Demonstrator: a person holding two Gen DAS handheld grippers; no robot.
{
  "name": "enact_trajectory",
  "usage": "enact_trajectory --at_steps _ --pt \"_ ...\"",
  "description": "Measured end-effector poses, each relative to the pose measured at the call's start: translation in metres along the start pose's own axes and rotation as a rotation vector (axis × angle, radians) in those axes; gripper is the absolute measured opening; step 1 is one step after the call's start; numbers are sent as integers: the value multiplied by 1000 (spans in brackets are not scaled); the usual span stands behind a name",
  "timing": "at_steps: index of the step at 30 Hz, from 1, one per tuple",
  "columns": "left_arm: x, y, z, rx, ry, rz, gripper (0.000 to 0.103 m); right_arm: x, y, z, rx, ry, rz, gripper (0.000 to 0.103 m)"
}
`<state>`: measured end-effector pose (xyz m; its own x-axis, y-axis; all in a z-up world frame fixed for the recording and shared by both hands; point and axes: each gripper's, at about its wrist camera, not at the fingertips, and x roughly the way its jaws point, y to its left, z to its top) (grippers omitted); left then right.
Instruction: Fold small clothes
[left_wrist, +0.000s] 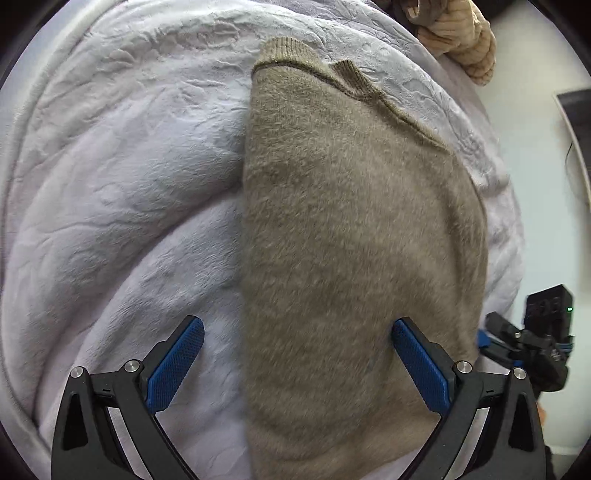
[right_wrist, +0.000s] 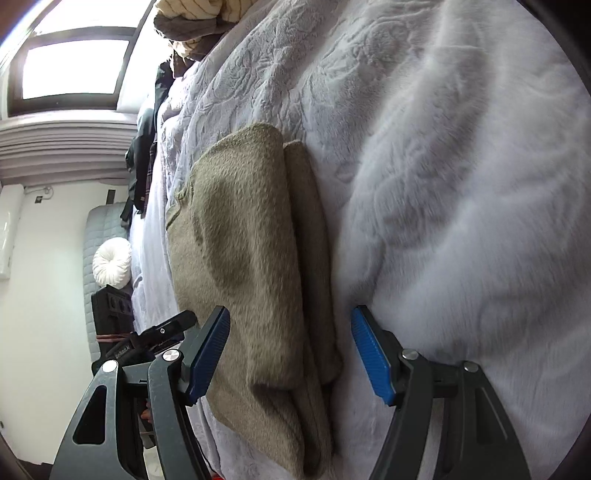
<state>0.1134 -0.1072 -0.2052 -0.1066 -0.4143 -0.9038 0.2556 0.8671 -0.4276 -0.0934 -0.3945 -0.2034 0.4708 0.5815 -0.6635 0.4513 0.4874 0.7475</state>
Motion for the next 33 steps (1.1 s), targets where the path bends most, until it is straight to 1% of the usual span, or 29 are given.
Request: enact_trajectory --at_steps 3,7,10,12,15,16,17,18,19,20,21,22,23,25,28,31,33 --pt "8 -2 9 15 15 -31 103 9 -1 8 -11 35 29 72" --pt "22 -17 17 71 37 -65 103 24 7 16 -73 83 70 72" --pt "30 -32 17 101 44 -54 103 39 12 19 -107 111 77 72" --pt "32 -33 18 106 45 -58 103 48 14 21 -110 113 83 72" --pt "29 -34 18 109 34 -66 102 52 14 19 -79 98 107 73" --pt "23 -29 14 110 20 -64 98 53 15 19 -70 95 116 70" --pt "19 -31 12 117 -4 -57 91 54 16 18 -61 96 124 58" --pt "12 -25 8 123 -16 -55 87 55 17 16 -55 98 132 50" --pt "8 -25 6 129 -32 -53 78 55 17 15 -50 98 135 41" --pt "3 -25 4 133 -43 -58 69 54 18 13 -45 94 149 35" --pt "0 -25 3 134 -49 -62 65 52 18 11 -38 90 177 33" --pt "-5 -24 2 137 -56 -70 57 50 20 8 -28 85 224 32" --pt "-11 -24 0 144 -62 -81 52 48 23 6 -27 80 240 32" --pt "-19 -23 -2 157 -66 -96 49 47 31 1 -28 71 259 32" --pt "-36 -22 -7 170 -73 -123 49 43 44 -8 0 57 318 32" --pt "-57 -23 -17 194 -83 -131 49 41 57 -18 5 53 330 32" --pt "-74 -13 -27 209 -87 -133 49 39 68 -29 2 59 337 32"
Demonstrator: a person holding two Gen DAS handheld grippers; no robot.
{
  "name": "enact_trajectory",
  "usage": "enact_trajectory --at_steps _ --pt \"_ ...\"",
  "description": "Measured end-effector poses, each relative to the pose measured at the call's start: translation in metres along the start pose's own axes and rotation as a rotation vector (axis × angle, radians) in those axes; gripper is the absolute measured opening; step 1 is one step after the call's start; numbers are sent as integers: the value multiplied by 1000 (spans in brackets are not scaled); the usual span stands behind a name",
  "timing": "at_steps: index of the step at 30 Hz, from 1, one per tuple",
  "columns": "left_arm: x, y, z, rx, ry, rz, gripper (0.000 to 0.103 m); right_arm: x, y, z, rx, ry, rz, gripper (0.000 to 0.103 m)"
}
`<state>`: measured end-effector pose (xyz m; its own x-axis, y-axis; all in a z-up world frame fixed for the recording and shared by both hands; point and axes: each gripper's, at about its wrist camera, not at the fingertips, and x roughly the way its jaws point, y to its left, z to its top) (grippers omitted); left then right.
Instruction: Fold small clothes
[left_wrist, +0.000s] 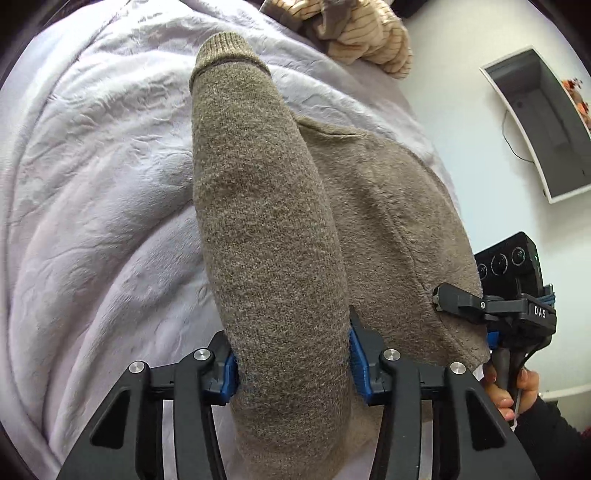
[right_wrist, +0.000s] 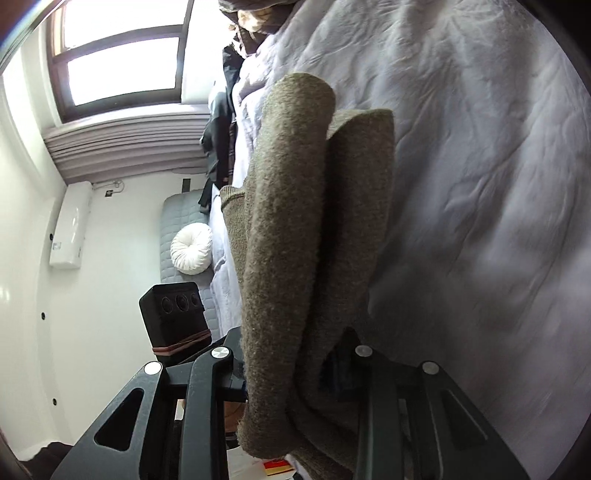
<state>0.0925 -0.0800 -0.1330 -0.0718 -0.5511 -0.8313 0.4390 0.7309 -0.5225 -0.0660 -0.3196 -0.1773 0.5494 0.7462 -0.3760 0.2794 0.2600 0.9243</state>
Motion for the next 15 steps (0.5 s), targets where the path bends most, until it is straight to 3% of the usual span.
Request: enact_trajectory --at_steps 5,10,15 --pt "-35 10 -27 1 11 -5 49 -3 11 -9 2 15 7 32" --pt "-62 17 -63 -9 33 40 49 6 12 -11 18 41 5 32" --pt "-71 20 -88 -40 61 64 49 31 19 -45 56 64 12 32"
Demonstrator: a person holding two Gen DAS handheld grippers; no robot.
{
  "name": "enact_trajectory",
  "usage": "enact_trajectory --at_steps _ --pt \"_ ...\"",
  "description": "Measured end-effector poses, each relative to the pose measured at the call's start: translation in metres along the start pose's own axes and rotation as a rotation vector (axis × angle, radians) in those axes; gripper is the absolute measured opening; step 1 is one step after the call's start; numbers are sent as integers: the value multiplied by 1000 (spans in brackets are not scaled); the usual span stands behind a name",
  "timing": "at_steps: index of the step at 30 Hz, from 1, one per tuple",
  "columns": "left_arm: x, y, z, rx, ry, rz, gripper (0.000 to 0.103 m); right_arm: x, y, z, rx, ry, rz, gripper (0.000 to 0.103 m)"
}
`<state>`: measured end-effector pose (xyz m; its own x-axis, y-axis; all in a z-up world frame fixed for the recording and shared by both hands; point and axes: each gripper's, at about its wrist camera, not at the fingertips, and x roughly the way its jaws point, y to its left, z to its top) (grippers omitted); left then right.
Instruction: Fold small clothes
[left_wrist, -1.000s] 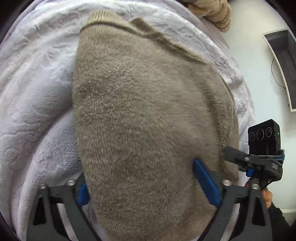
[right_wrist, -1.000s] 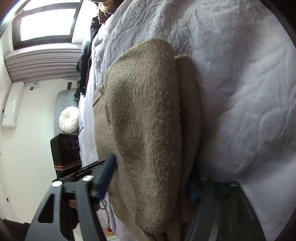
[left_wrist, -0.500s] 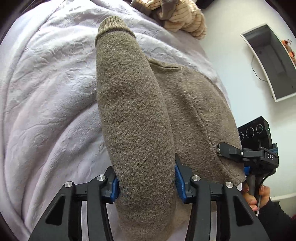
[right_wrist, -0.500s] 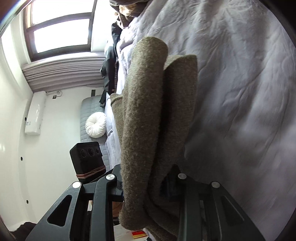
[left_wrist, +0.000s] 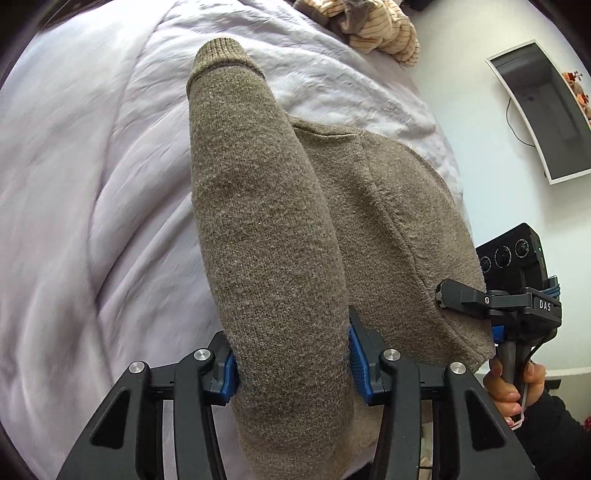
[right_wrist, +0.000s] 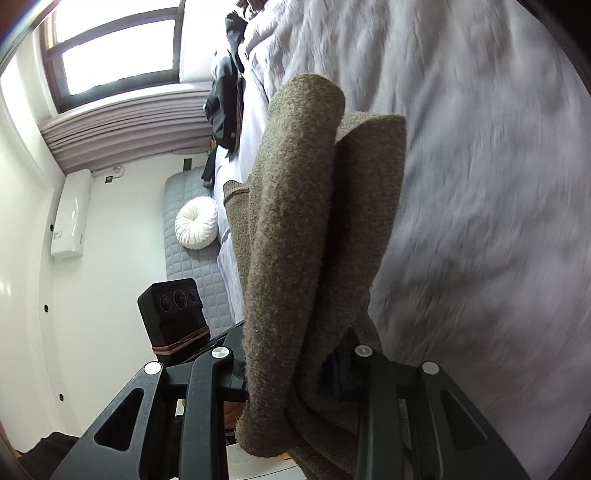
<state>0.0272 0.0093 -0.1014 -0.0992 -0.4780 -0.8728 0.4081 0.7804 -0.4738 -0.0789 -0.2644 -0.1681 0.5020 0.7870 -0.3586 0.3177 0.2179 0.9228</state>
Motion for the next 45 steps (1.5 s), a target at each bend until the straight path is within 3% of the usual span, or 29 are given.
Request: enact_trajectory --at_steps 5,13,19,25,31,37,39,40,41,43,45 --pt "1 3 -26 -26 16 31 49 25 2 -24 28 28 -7 32" --pt "21 25 -55 -87 58 54 49 54 -1 -26 28 75 -111 32" --pt "41 23 -57 -84 76 81 49 65 -3 -25 -1 98 -204 33" --pt "43 28 -61 -92 73 102 50 50 -12 -28 -6 64 -280 35" --pt "41 27 -62 -96 73 124 51 25 -14 -40 -47 49 -416 40" --pt "24 26 -68 -93 16 195 52 10 -7 -47 -128 44 -642 40" --pt "15 24 -71 -70 -18 251 52 8 1 -49 -177 39 -697 32" --pt "10 24 -72 -54 -36 280 52 7 6 -52 -206 37 -724 17" --pt "5 23 -72 -41 -48 294 52 8 12 -53 -233 37 -744 13" --pt "-3 24 -73 -29 -57 292 52 8 23 -57 -277 28 -775 13" --pt "-10 22 -74 -10 -58 275 52 7 35 -61 -300 12 -753 13"
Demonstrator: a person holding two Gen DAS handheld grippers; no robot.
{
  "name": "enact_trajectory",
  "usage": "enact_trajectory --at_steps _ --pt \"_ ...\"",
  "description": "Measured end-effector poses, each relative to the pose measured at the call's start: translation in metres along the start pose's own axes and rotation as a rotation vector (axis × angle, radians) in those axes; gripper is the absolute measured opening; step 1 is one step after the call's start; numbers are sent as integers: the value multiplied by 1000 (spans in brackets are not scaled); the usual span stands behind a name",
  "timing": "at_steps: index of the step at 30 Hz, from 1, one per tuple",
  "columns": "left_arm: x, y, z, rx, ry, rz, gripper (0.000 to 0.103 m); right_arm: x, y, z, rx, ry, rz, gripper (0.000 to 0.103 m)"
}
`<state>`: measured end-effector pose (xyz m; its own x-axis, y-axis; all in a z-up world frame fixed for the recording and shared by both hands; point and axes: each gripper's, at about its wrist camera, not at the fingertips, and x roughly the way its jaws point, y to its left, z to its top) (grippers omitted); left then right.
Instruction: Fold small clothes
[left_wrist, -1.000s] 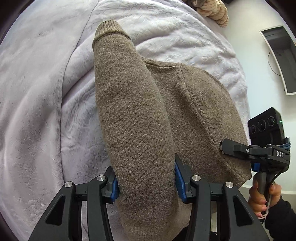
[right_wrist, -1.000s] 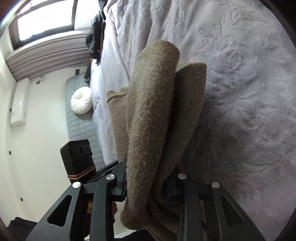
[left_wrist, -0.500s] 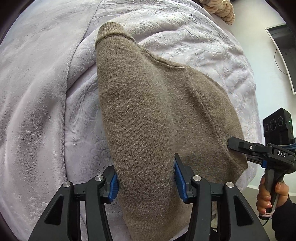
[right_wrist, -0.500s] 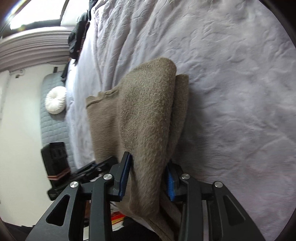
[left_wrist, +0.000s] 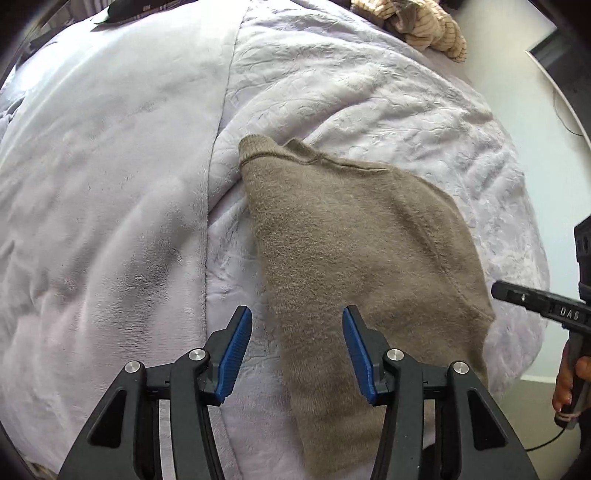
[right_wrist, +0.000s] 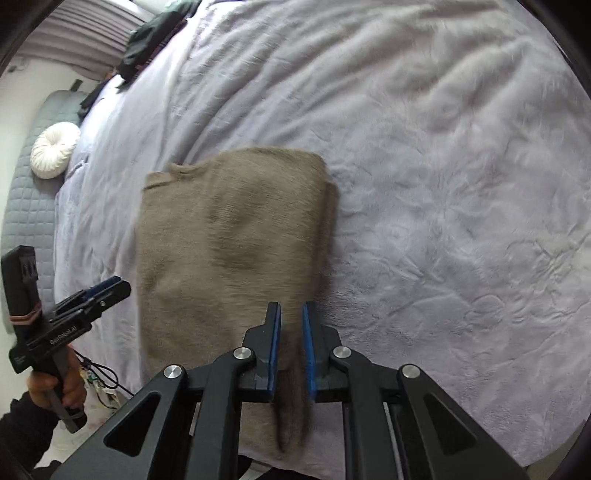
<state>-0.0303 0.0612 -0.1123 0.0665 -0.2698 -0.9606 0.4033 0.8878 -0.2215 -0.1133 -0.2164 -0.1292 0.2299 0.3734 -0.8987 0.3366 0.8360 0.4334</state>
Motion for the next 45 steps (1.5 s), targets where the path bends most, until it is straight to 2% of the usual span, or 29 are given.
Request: enact_trajectory --at_steps 3,5,8,11,15,27,29,32,35,37,39,40,42,43,44,45 --pt "-3 -9 -4 39 16 -42 52 -6 13 -5 -3 -19 79 13" --pt "7 -18 -9 63 49 -39 52 -2 27 -9 -44 0 84 13" --pt "24 -25 -18 71 95 -8 52 19 36 -15 -103 53 15 13" --pt "32 -29 -27 89 97 20 52 41 30 -21 -116 93 -62 9" --pt "35 -29 -31 93 100 28 52 60 19 -26 -118 104 -94 4" --pt "35 -28 -30 71 104 23 52 45 -2 -43 1 128 -49 4" --pt "33 -27 -30 63 108 22 52 43 -2 -45 16 133 -56 10" --pt "32 -26 -32 51 121 24 52 37 0 -48 59 138 -44 10" --pt "28 -28 -32 53 132 47 52 28 -2 -49 98 141 -48 10" --pt "23 -30 -33 56 131 90 52 23 1 -46 105 136 -56 10" --pt "17 -31 -32 53 125 129 70 17 7 -44 100 127 -63 11" --pt "13 -32 -32 47 113 145 84 15 12 -42 93 122 -69 16" --pt "7 -32 -30 36 93 150 86 11 21 -40 75 112 -83 52" --pt "5 -32 -29 30 95 148 86 10 27 -38 65 107 -96 84" --pt "4 -32 -28 22 98 144 86 8 33 -36 51 95 -109 91" --pt "2 -31 -28 13 99 141 86 7 38 -34 37 84 -117 91"
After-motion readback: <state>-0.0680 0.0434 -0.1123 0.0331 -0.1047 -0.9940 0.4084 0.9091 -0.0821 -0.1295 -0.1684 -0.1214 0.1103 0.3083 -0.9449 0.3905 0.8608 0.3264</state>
